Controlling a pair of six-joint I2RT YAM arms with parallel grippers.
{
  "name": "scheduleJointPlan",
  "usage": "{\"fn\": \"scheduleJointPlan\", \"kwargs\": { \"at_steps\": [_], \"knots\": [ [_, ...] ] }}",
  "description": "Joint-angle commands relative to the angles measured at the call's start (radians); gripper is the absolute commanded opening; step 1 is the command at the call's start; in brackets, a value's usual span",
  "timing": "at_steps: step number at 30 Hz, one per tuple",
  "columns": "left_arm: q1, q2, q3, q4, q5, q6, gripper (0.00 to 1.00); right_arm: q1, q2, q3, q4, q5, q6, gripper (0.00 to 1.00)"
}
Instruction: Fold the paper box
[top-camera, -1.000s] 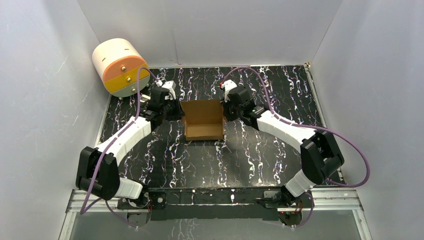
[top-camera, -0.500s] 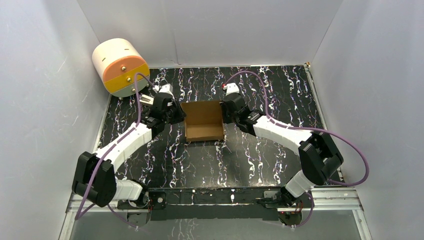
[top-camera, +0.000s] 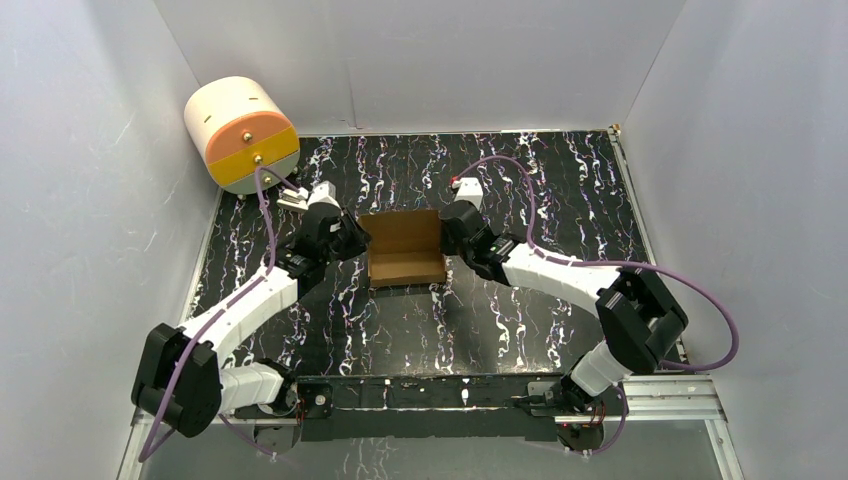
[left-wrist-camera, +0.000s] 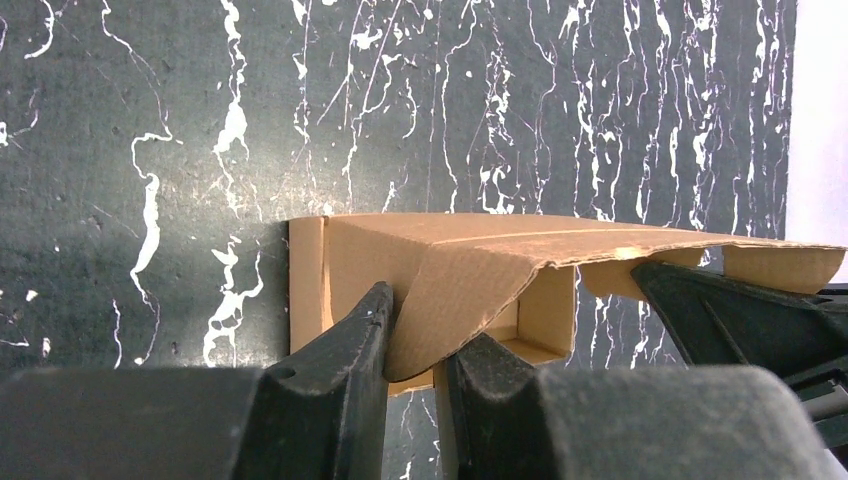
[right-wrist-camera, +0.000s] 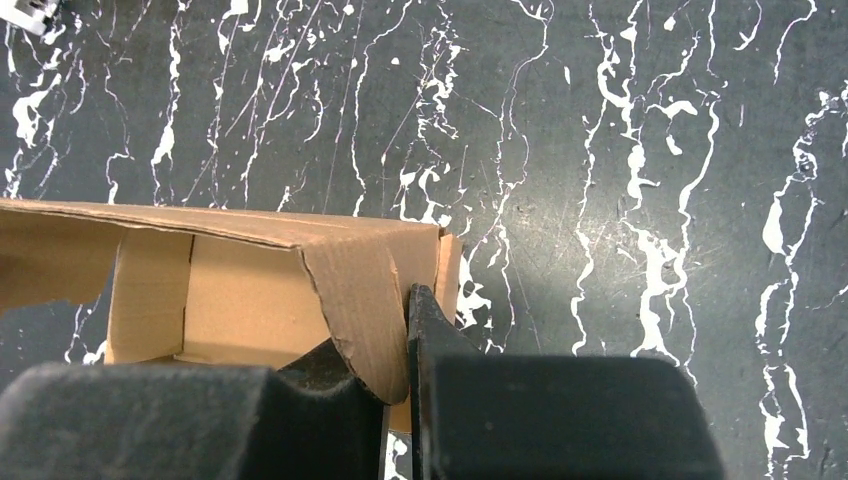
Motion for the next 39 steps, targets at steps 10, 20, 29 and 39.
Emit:
{"fn": "scheduleJointPlan", "kwargs": {
  "at_steps": [10,20,29,39],
  "knots": [
    [-0.025,-0.094,-0.129,0.092,-0.018,-0.104,0.18,0.059,-0.037,-0.081,0.076,0.107,0.155,0.17],
    [-0.031,-0.182,-0.229,0.107,-0.023,-0.112,0.19,0.102,-0.090,-0.184,0.120,0.165,0.159,0.20],
    [-0.032,-0.297,-0.304,0.080,-0.011,-0.126,0.23,0.107,-0.199,-0.282,0.193,0.097,0.084,0.37],
    [-0.032,-0.548,-0.293,-0.135,-0.005,-0.126,0.55,0.107,-0.408,-0.339,0.142,-0.013,-0.053,0.70]
  ]
}}
